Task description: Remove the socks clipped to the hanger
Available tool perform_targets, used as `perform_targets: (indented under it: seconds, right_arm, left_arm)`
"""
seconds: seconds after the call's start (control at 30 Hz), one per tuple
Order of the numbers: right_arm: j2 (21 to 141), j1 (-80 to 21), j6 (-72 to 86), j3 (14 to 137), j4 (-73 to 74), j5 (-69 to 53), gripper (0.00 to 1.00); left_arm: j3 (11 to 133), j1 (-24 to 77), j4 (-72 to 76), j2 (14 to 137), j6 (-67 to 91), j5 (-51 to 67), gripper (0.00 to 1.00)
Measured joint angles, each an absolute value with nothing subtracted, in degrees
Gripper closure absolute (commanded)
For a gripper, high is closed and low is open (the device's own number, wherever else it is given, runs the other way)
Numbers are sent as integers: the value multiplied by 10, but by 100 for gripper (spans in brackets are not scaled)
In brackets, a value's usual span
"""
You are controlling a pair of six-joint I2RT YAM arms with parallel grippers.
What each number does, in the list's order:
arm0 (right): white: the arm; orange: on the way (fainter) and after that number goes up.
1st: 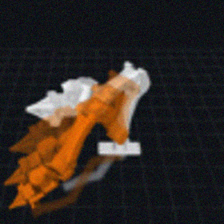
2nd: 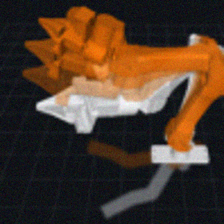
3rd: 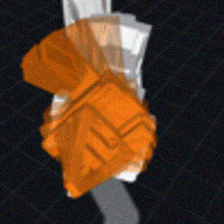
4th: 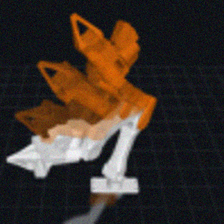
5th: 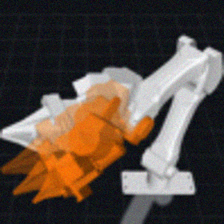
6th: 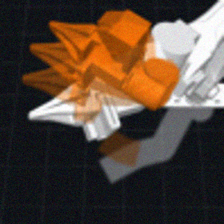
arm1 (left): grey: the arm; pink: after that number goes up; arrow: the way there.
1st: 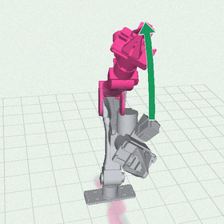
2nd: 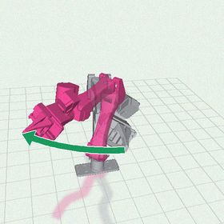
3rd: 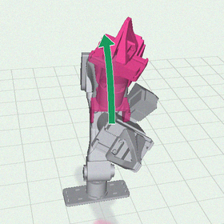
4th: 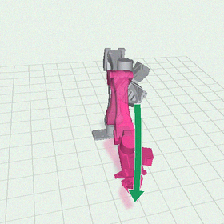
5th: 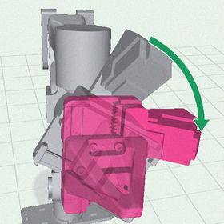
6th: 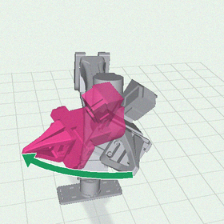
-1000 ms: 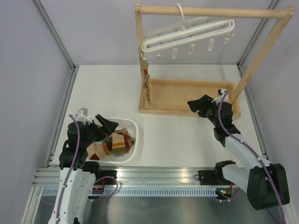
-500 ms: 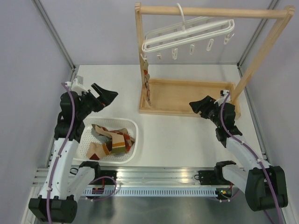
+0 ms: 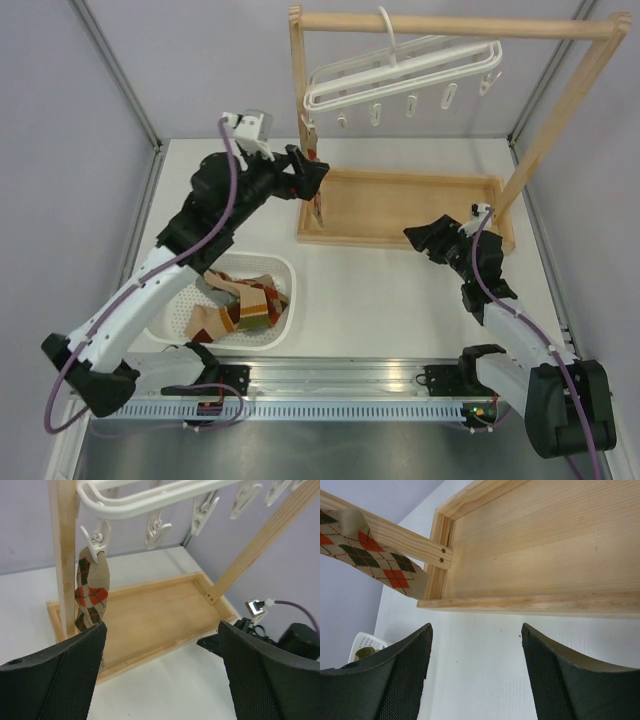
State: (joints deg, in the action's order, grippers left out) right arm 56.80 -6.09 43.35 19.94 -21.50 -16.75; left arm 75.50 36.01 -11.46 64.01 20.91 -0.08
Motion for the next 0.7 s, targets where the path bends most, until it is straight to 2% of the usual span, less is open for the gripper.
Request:
perform_targets:
  seconds: [0.23,0.43,0.7]
  right_arm:
    - [554,-59,435,192,-223,-170,24]
    - [562,-57,437,180,-243,-172,24]
    - [642,-54,449,157,-309,-189,24]
  left_arm:
    - [771,406,-119,768,157,-164,7]
    - [771,406,-109,801,145,-246,11]
    - [771,406,-78,867,142,-288,27]
